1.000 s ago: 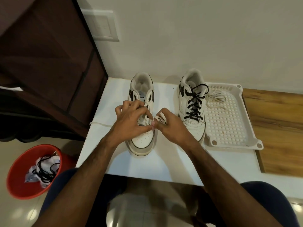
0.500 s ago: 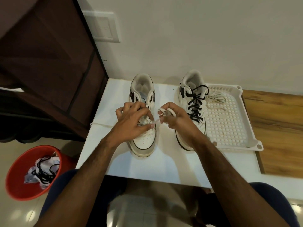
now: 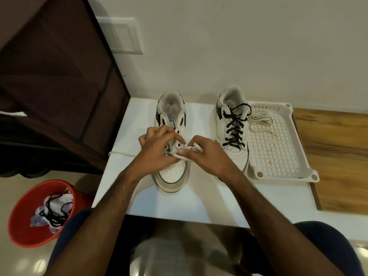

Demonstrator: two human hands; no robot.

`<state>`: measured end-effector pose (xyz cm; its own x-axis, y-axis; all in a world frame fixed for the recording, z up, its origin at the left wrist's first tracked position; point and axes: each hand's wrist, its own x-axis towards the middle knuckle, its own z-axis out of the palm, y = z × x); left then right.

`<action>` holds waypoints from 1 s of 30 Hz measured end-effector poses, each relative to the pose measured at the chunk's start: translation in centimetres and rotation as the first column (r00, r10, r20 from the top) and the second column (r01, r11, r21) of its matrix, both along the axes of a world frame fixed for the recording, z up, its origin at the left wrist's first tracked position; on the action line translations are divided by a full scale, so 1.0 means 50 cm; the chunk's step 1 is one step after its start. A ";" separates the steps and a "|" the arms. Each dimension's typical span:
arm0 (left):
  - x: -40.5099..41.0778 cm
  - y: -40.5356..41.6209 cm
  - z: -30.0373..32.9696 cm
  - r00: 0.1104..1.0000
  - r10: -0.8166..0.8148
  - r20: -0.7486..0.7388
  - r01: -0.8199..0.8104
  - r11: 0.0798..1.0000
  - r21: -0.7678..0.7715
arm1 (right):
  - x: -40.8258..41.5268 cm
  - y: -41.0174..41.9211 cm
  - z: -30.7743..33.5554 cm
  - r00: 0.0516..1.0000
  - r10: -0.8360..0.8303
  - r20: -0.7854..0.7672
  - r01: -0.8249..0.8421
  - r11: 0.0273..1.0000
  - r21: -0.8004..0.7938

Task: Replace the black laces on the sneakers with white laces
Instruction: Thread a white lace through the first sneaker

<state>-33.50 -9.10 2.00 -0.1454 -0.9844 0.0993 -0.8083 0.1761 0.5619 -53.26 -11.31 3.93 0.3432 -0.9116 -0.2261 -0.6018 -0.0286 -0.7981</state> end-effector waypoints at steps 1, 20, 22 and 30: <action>0.001 0.000 0.000 1.000 0.001 -0.007 -0.001 1.000 0.003 | 0.008 0.003 -0.001 1.000 -0.004 0.007 0.004 1.000 0.016; 0.000 0.004 0.003 1.000 0.021 -0.009 -0.021 1.000 0.017 | -0.058 -0.034 0.051 0.711 0.052 0.702 -0.254 0.949 0.187; 0.000 0.004 0.005 1.000 0.021 -0.019 -0.020 1.000 0.024 | -0.065 -0.037 0.068 0.498 -0.111 0.860 -0.264 0.925 0.273; 0.003 0.007 0.005 0.999 0.011 -0.034 -0.010 0.999 0.040 | -0.021 -0.011 0.036 0.950 -0.154 0.270 0.107 0.978 0.181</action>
<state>-33.34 -8.73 2.24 -0.1325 -0.9891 0.0645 -0.7898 0.1446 0.5961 -54.30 -11.84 5.76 0.2949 -0.9117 -0.2861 -0.3418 0.1790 -0.9226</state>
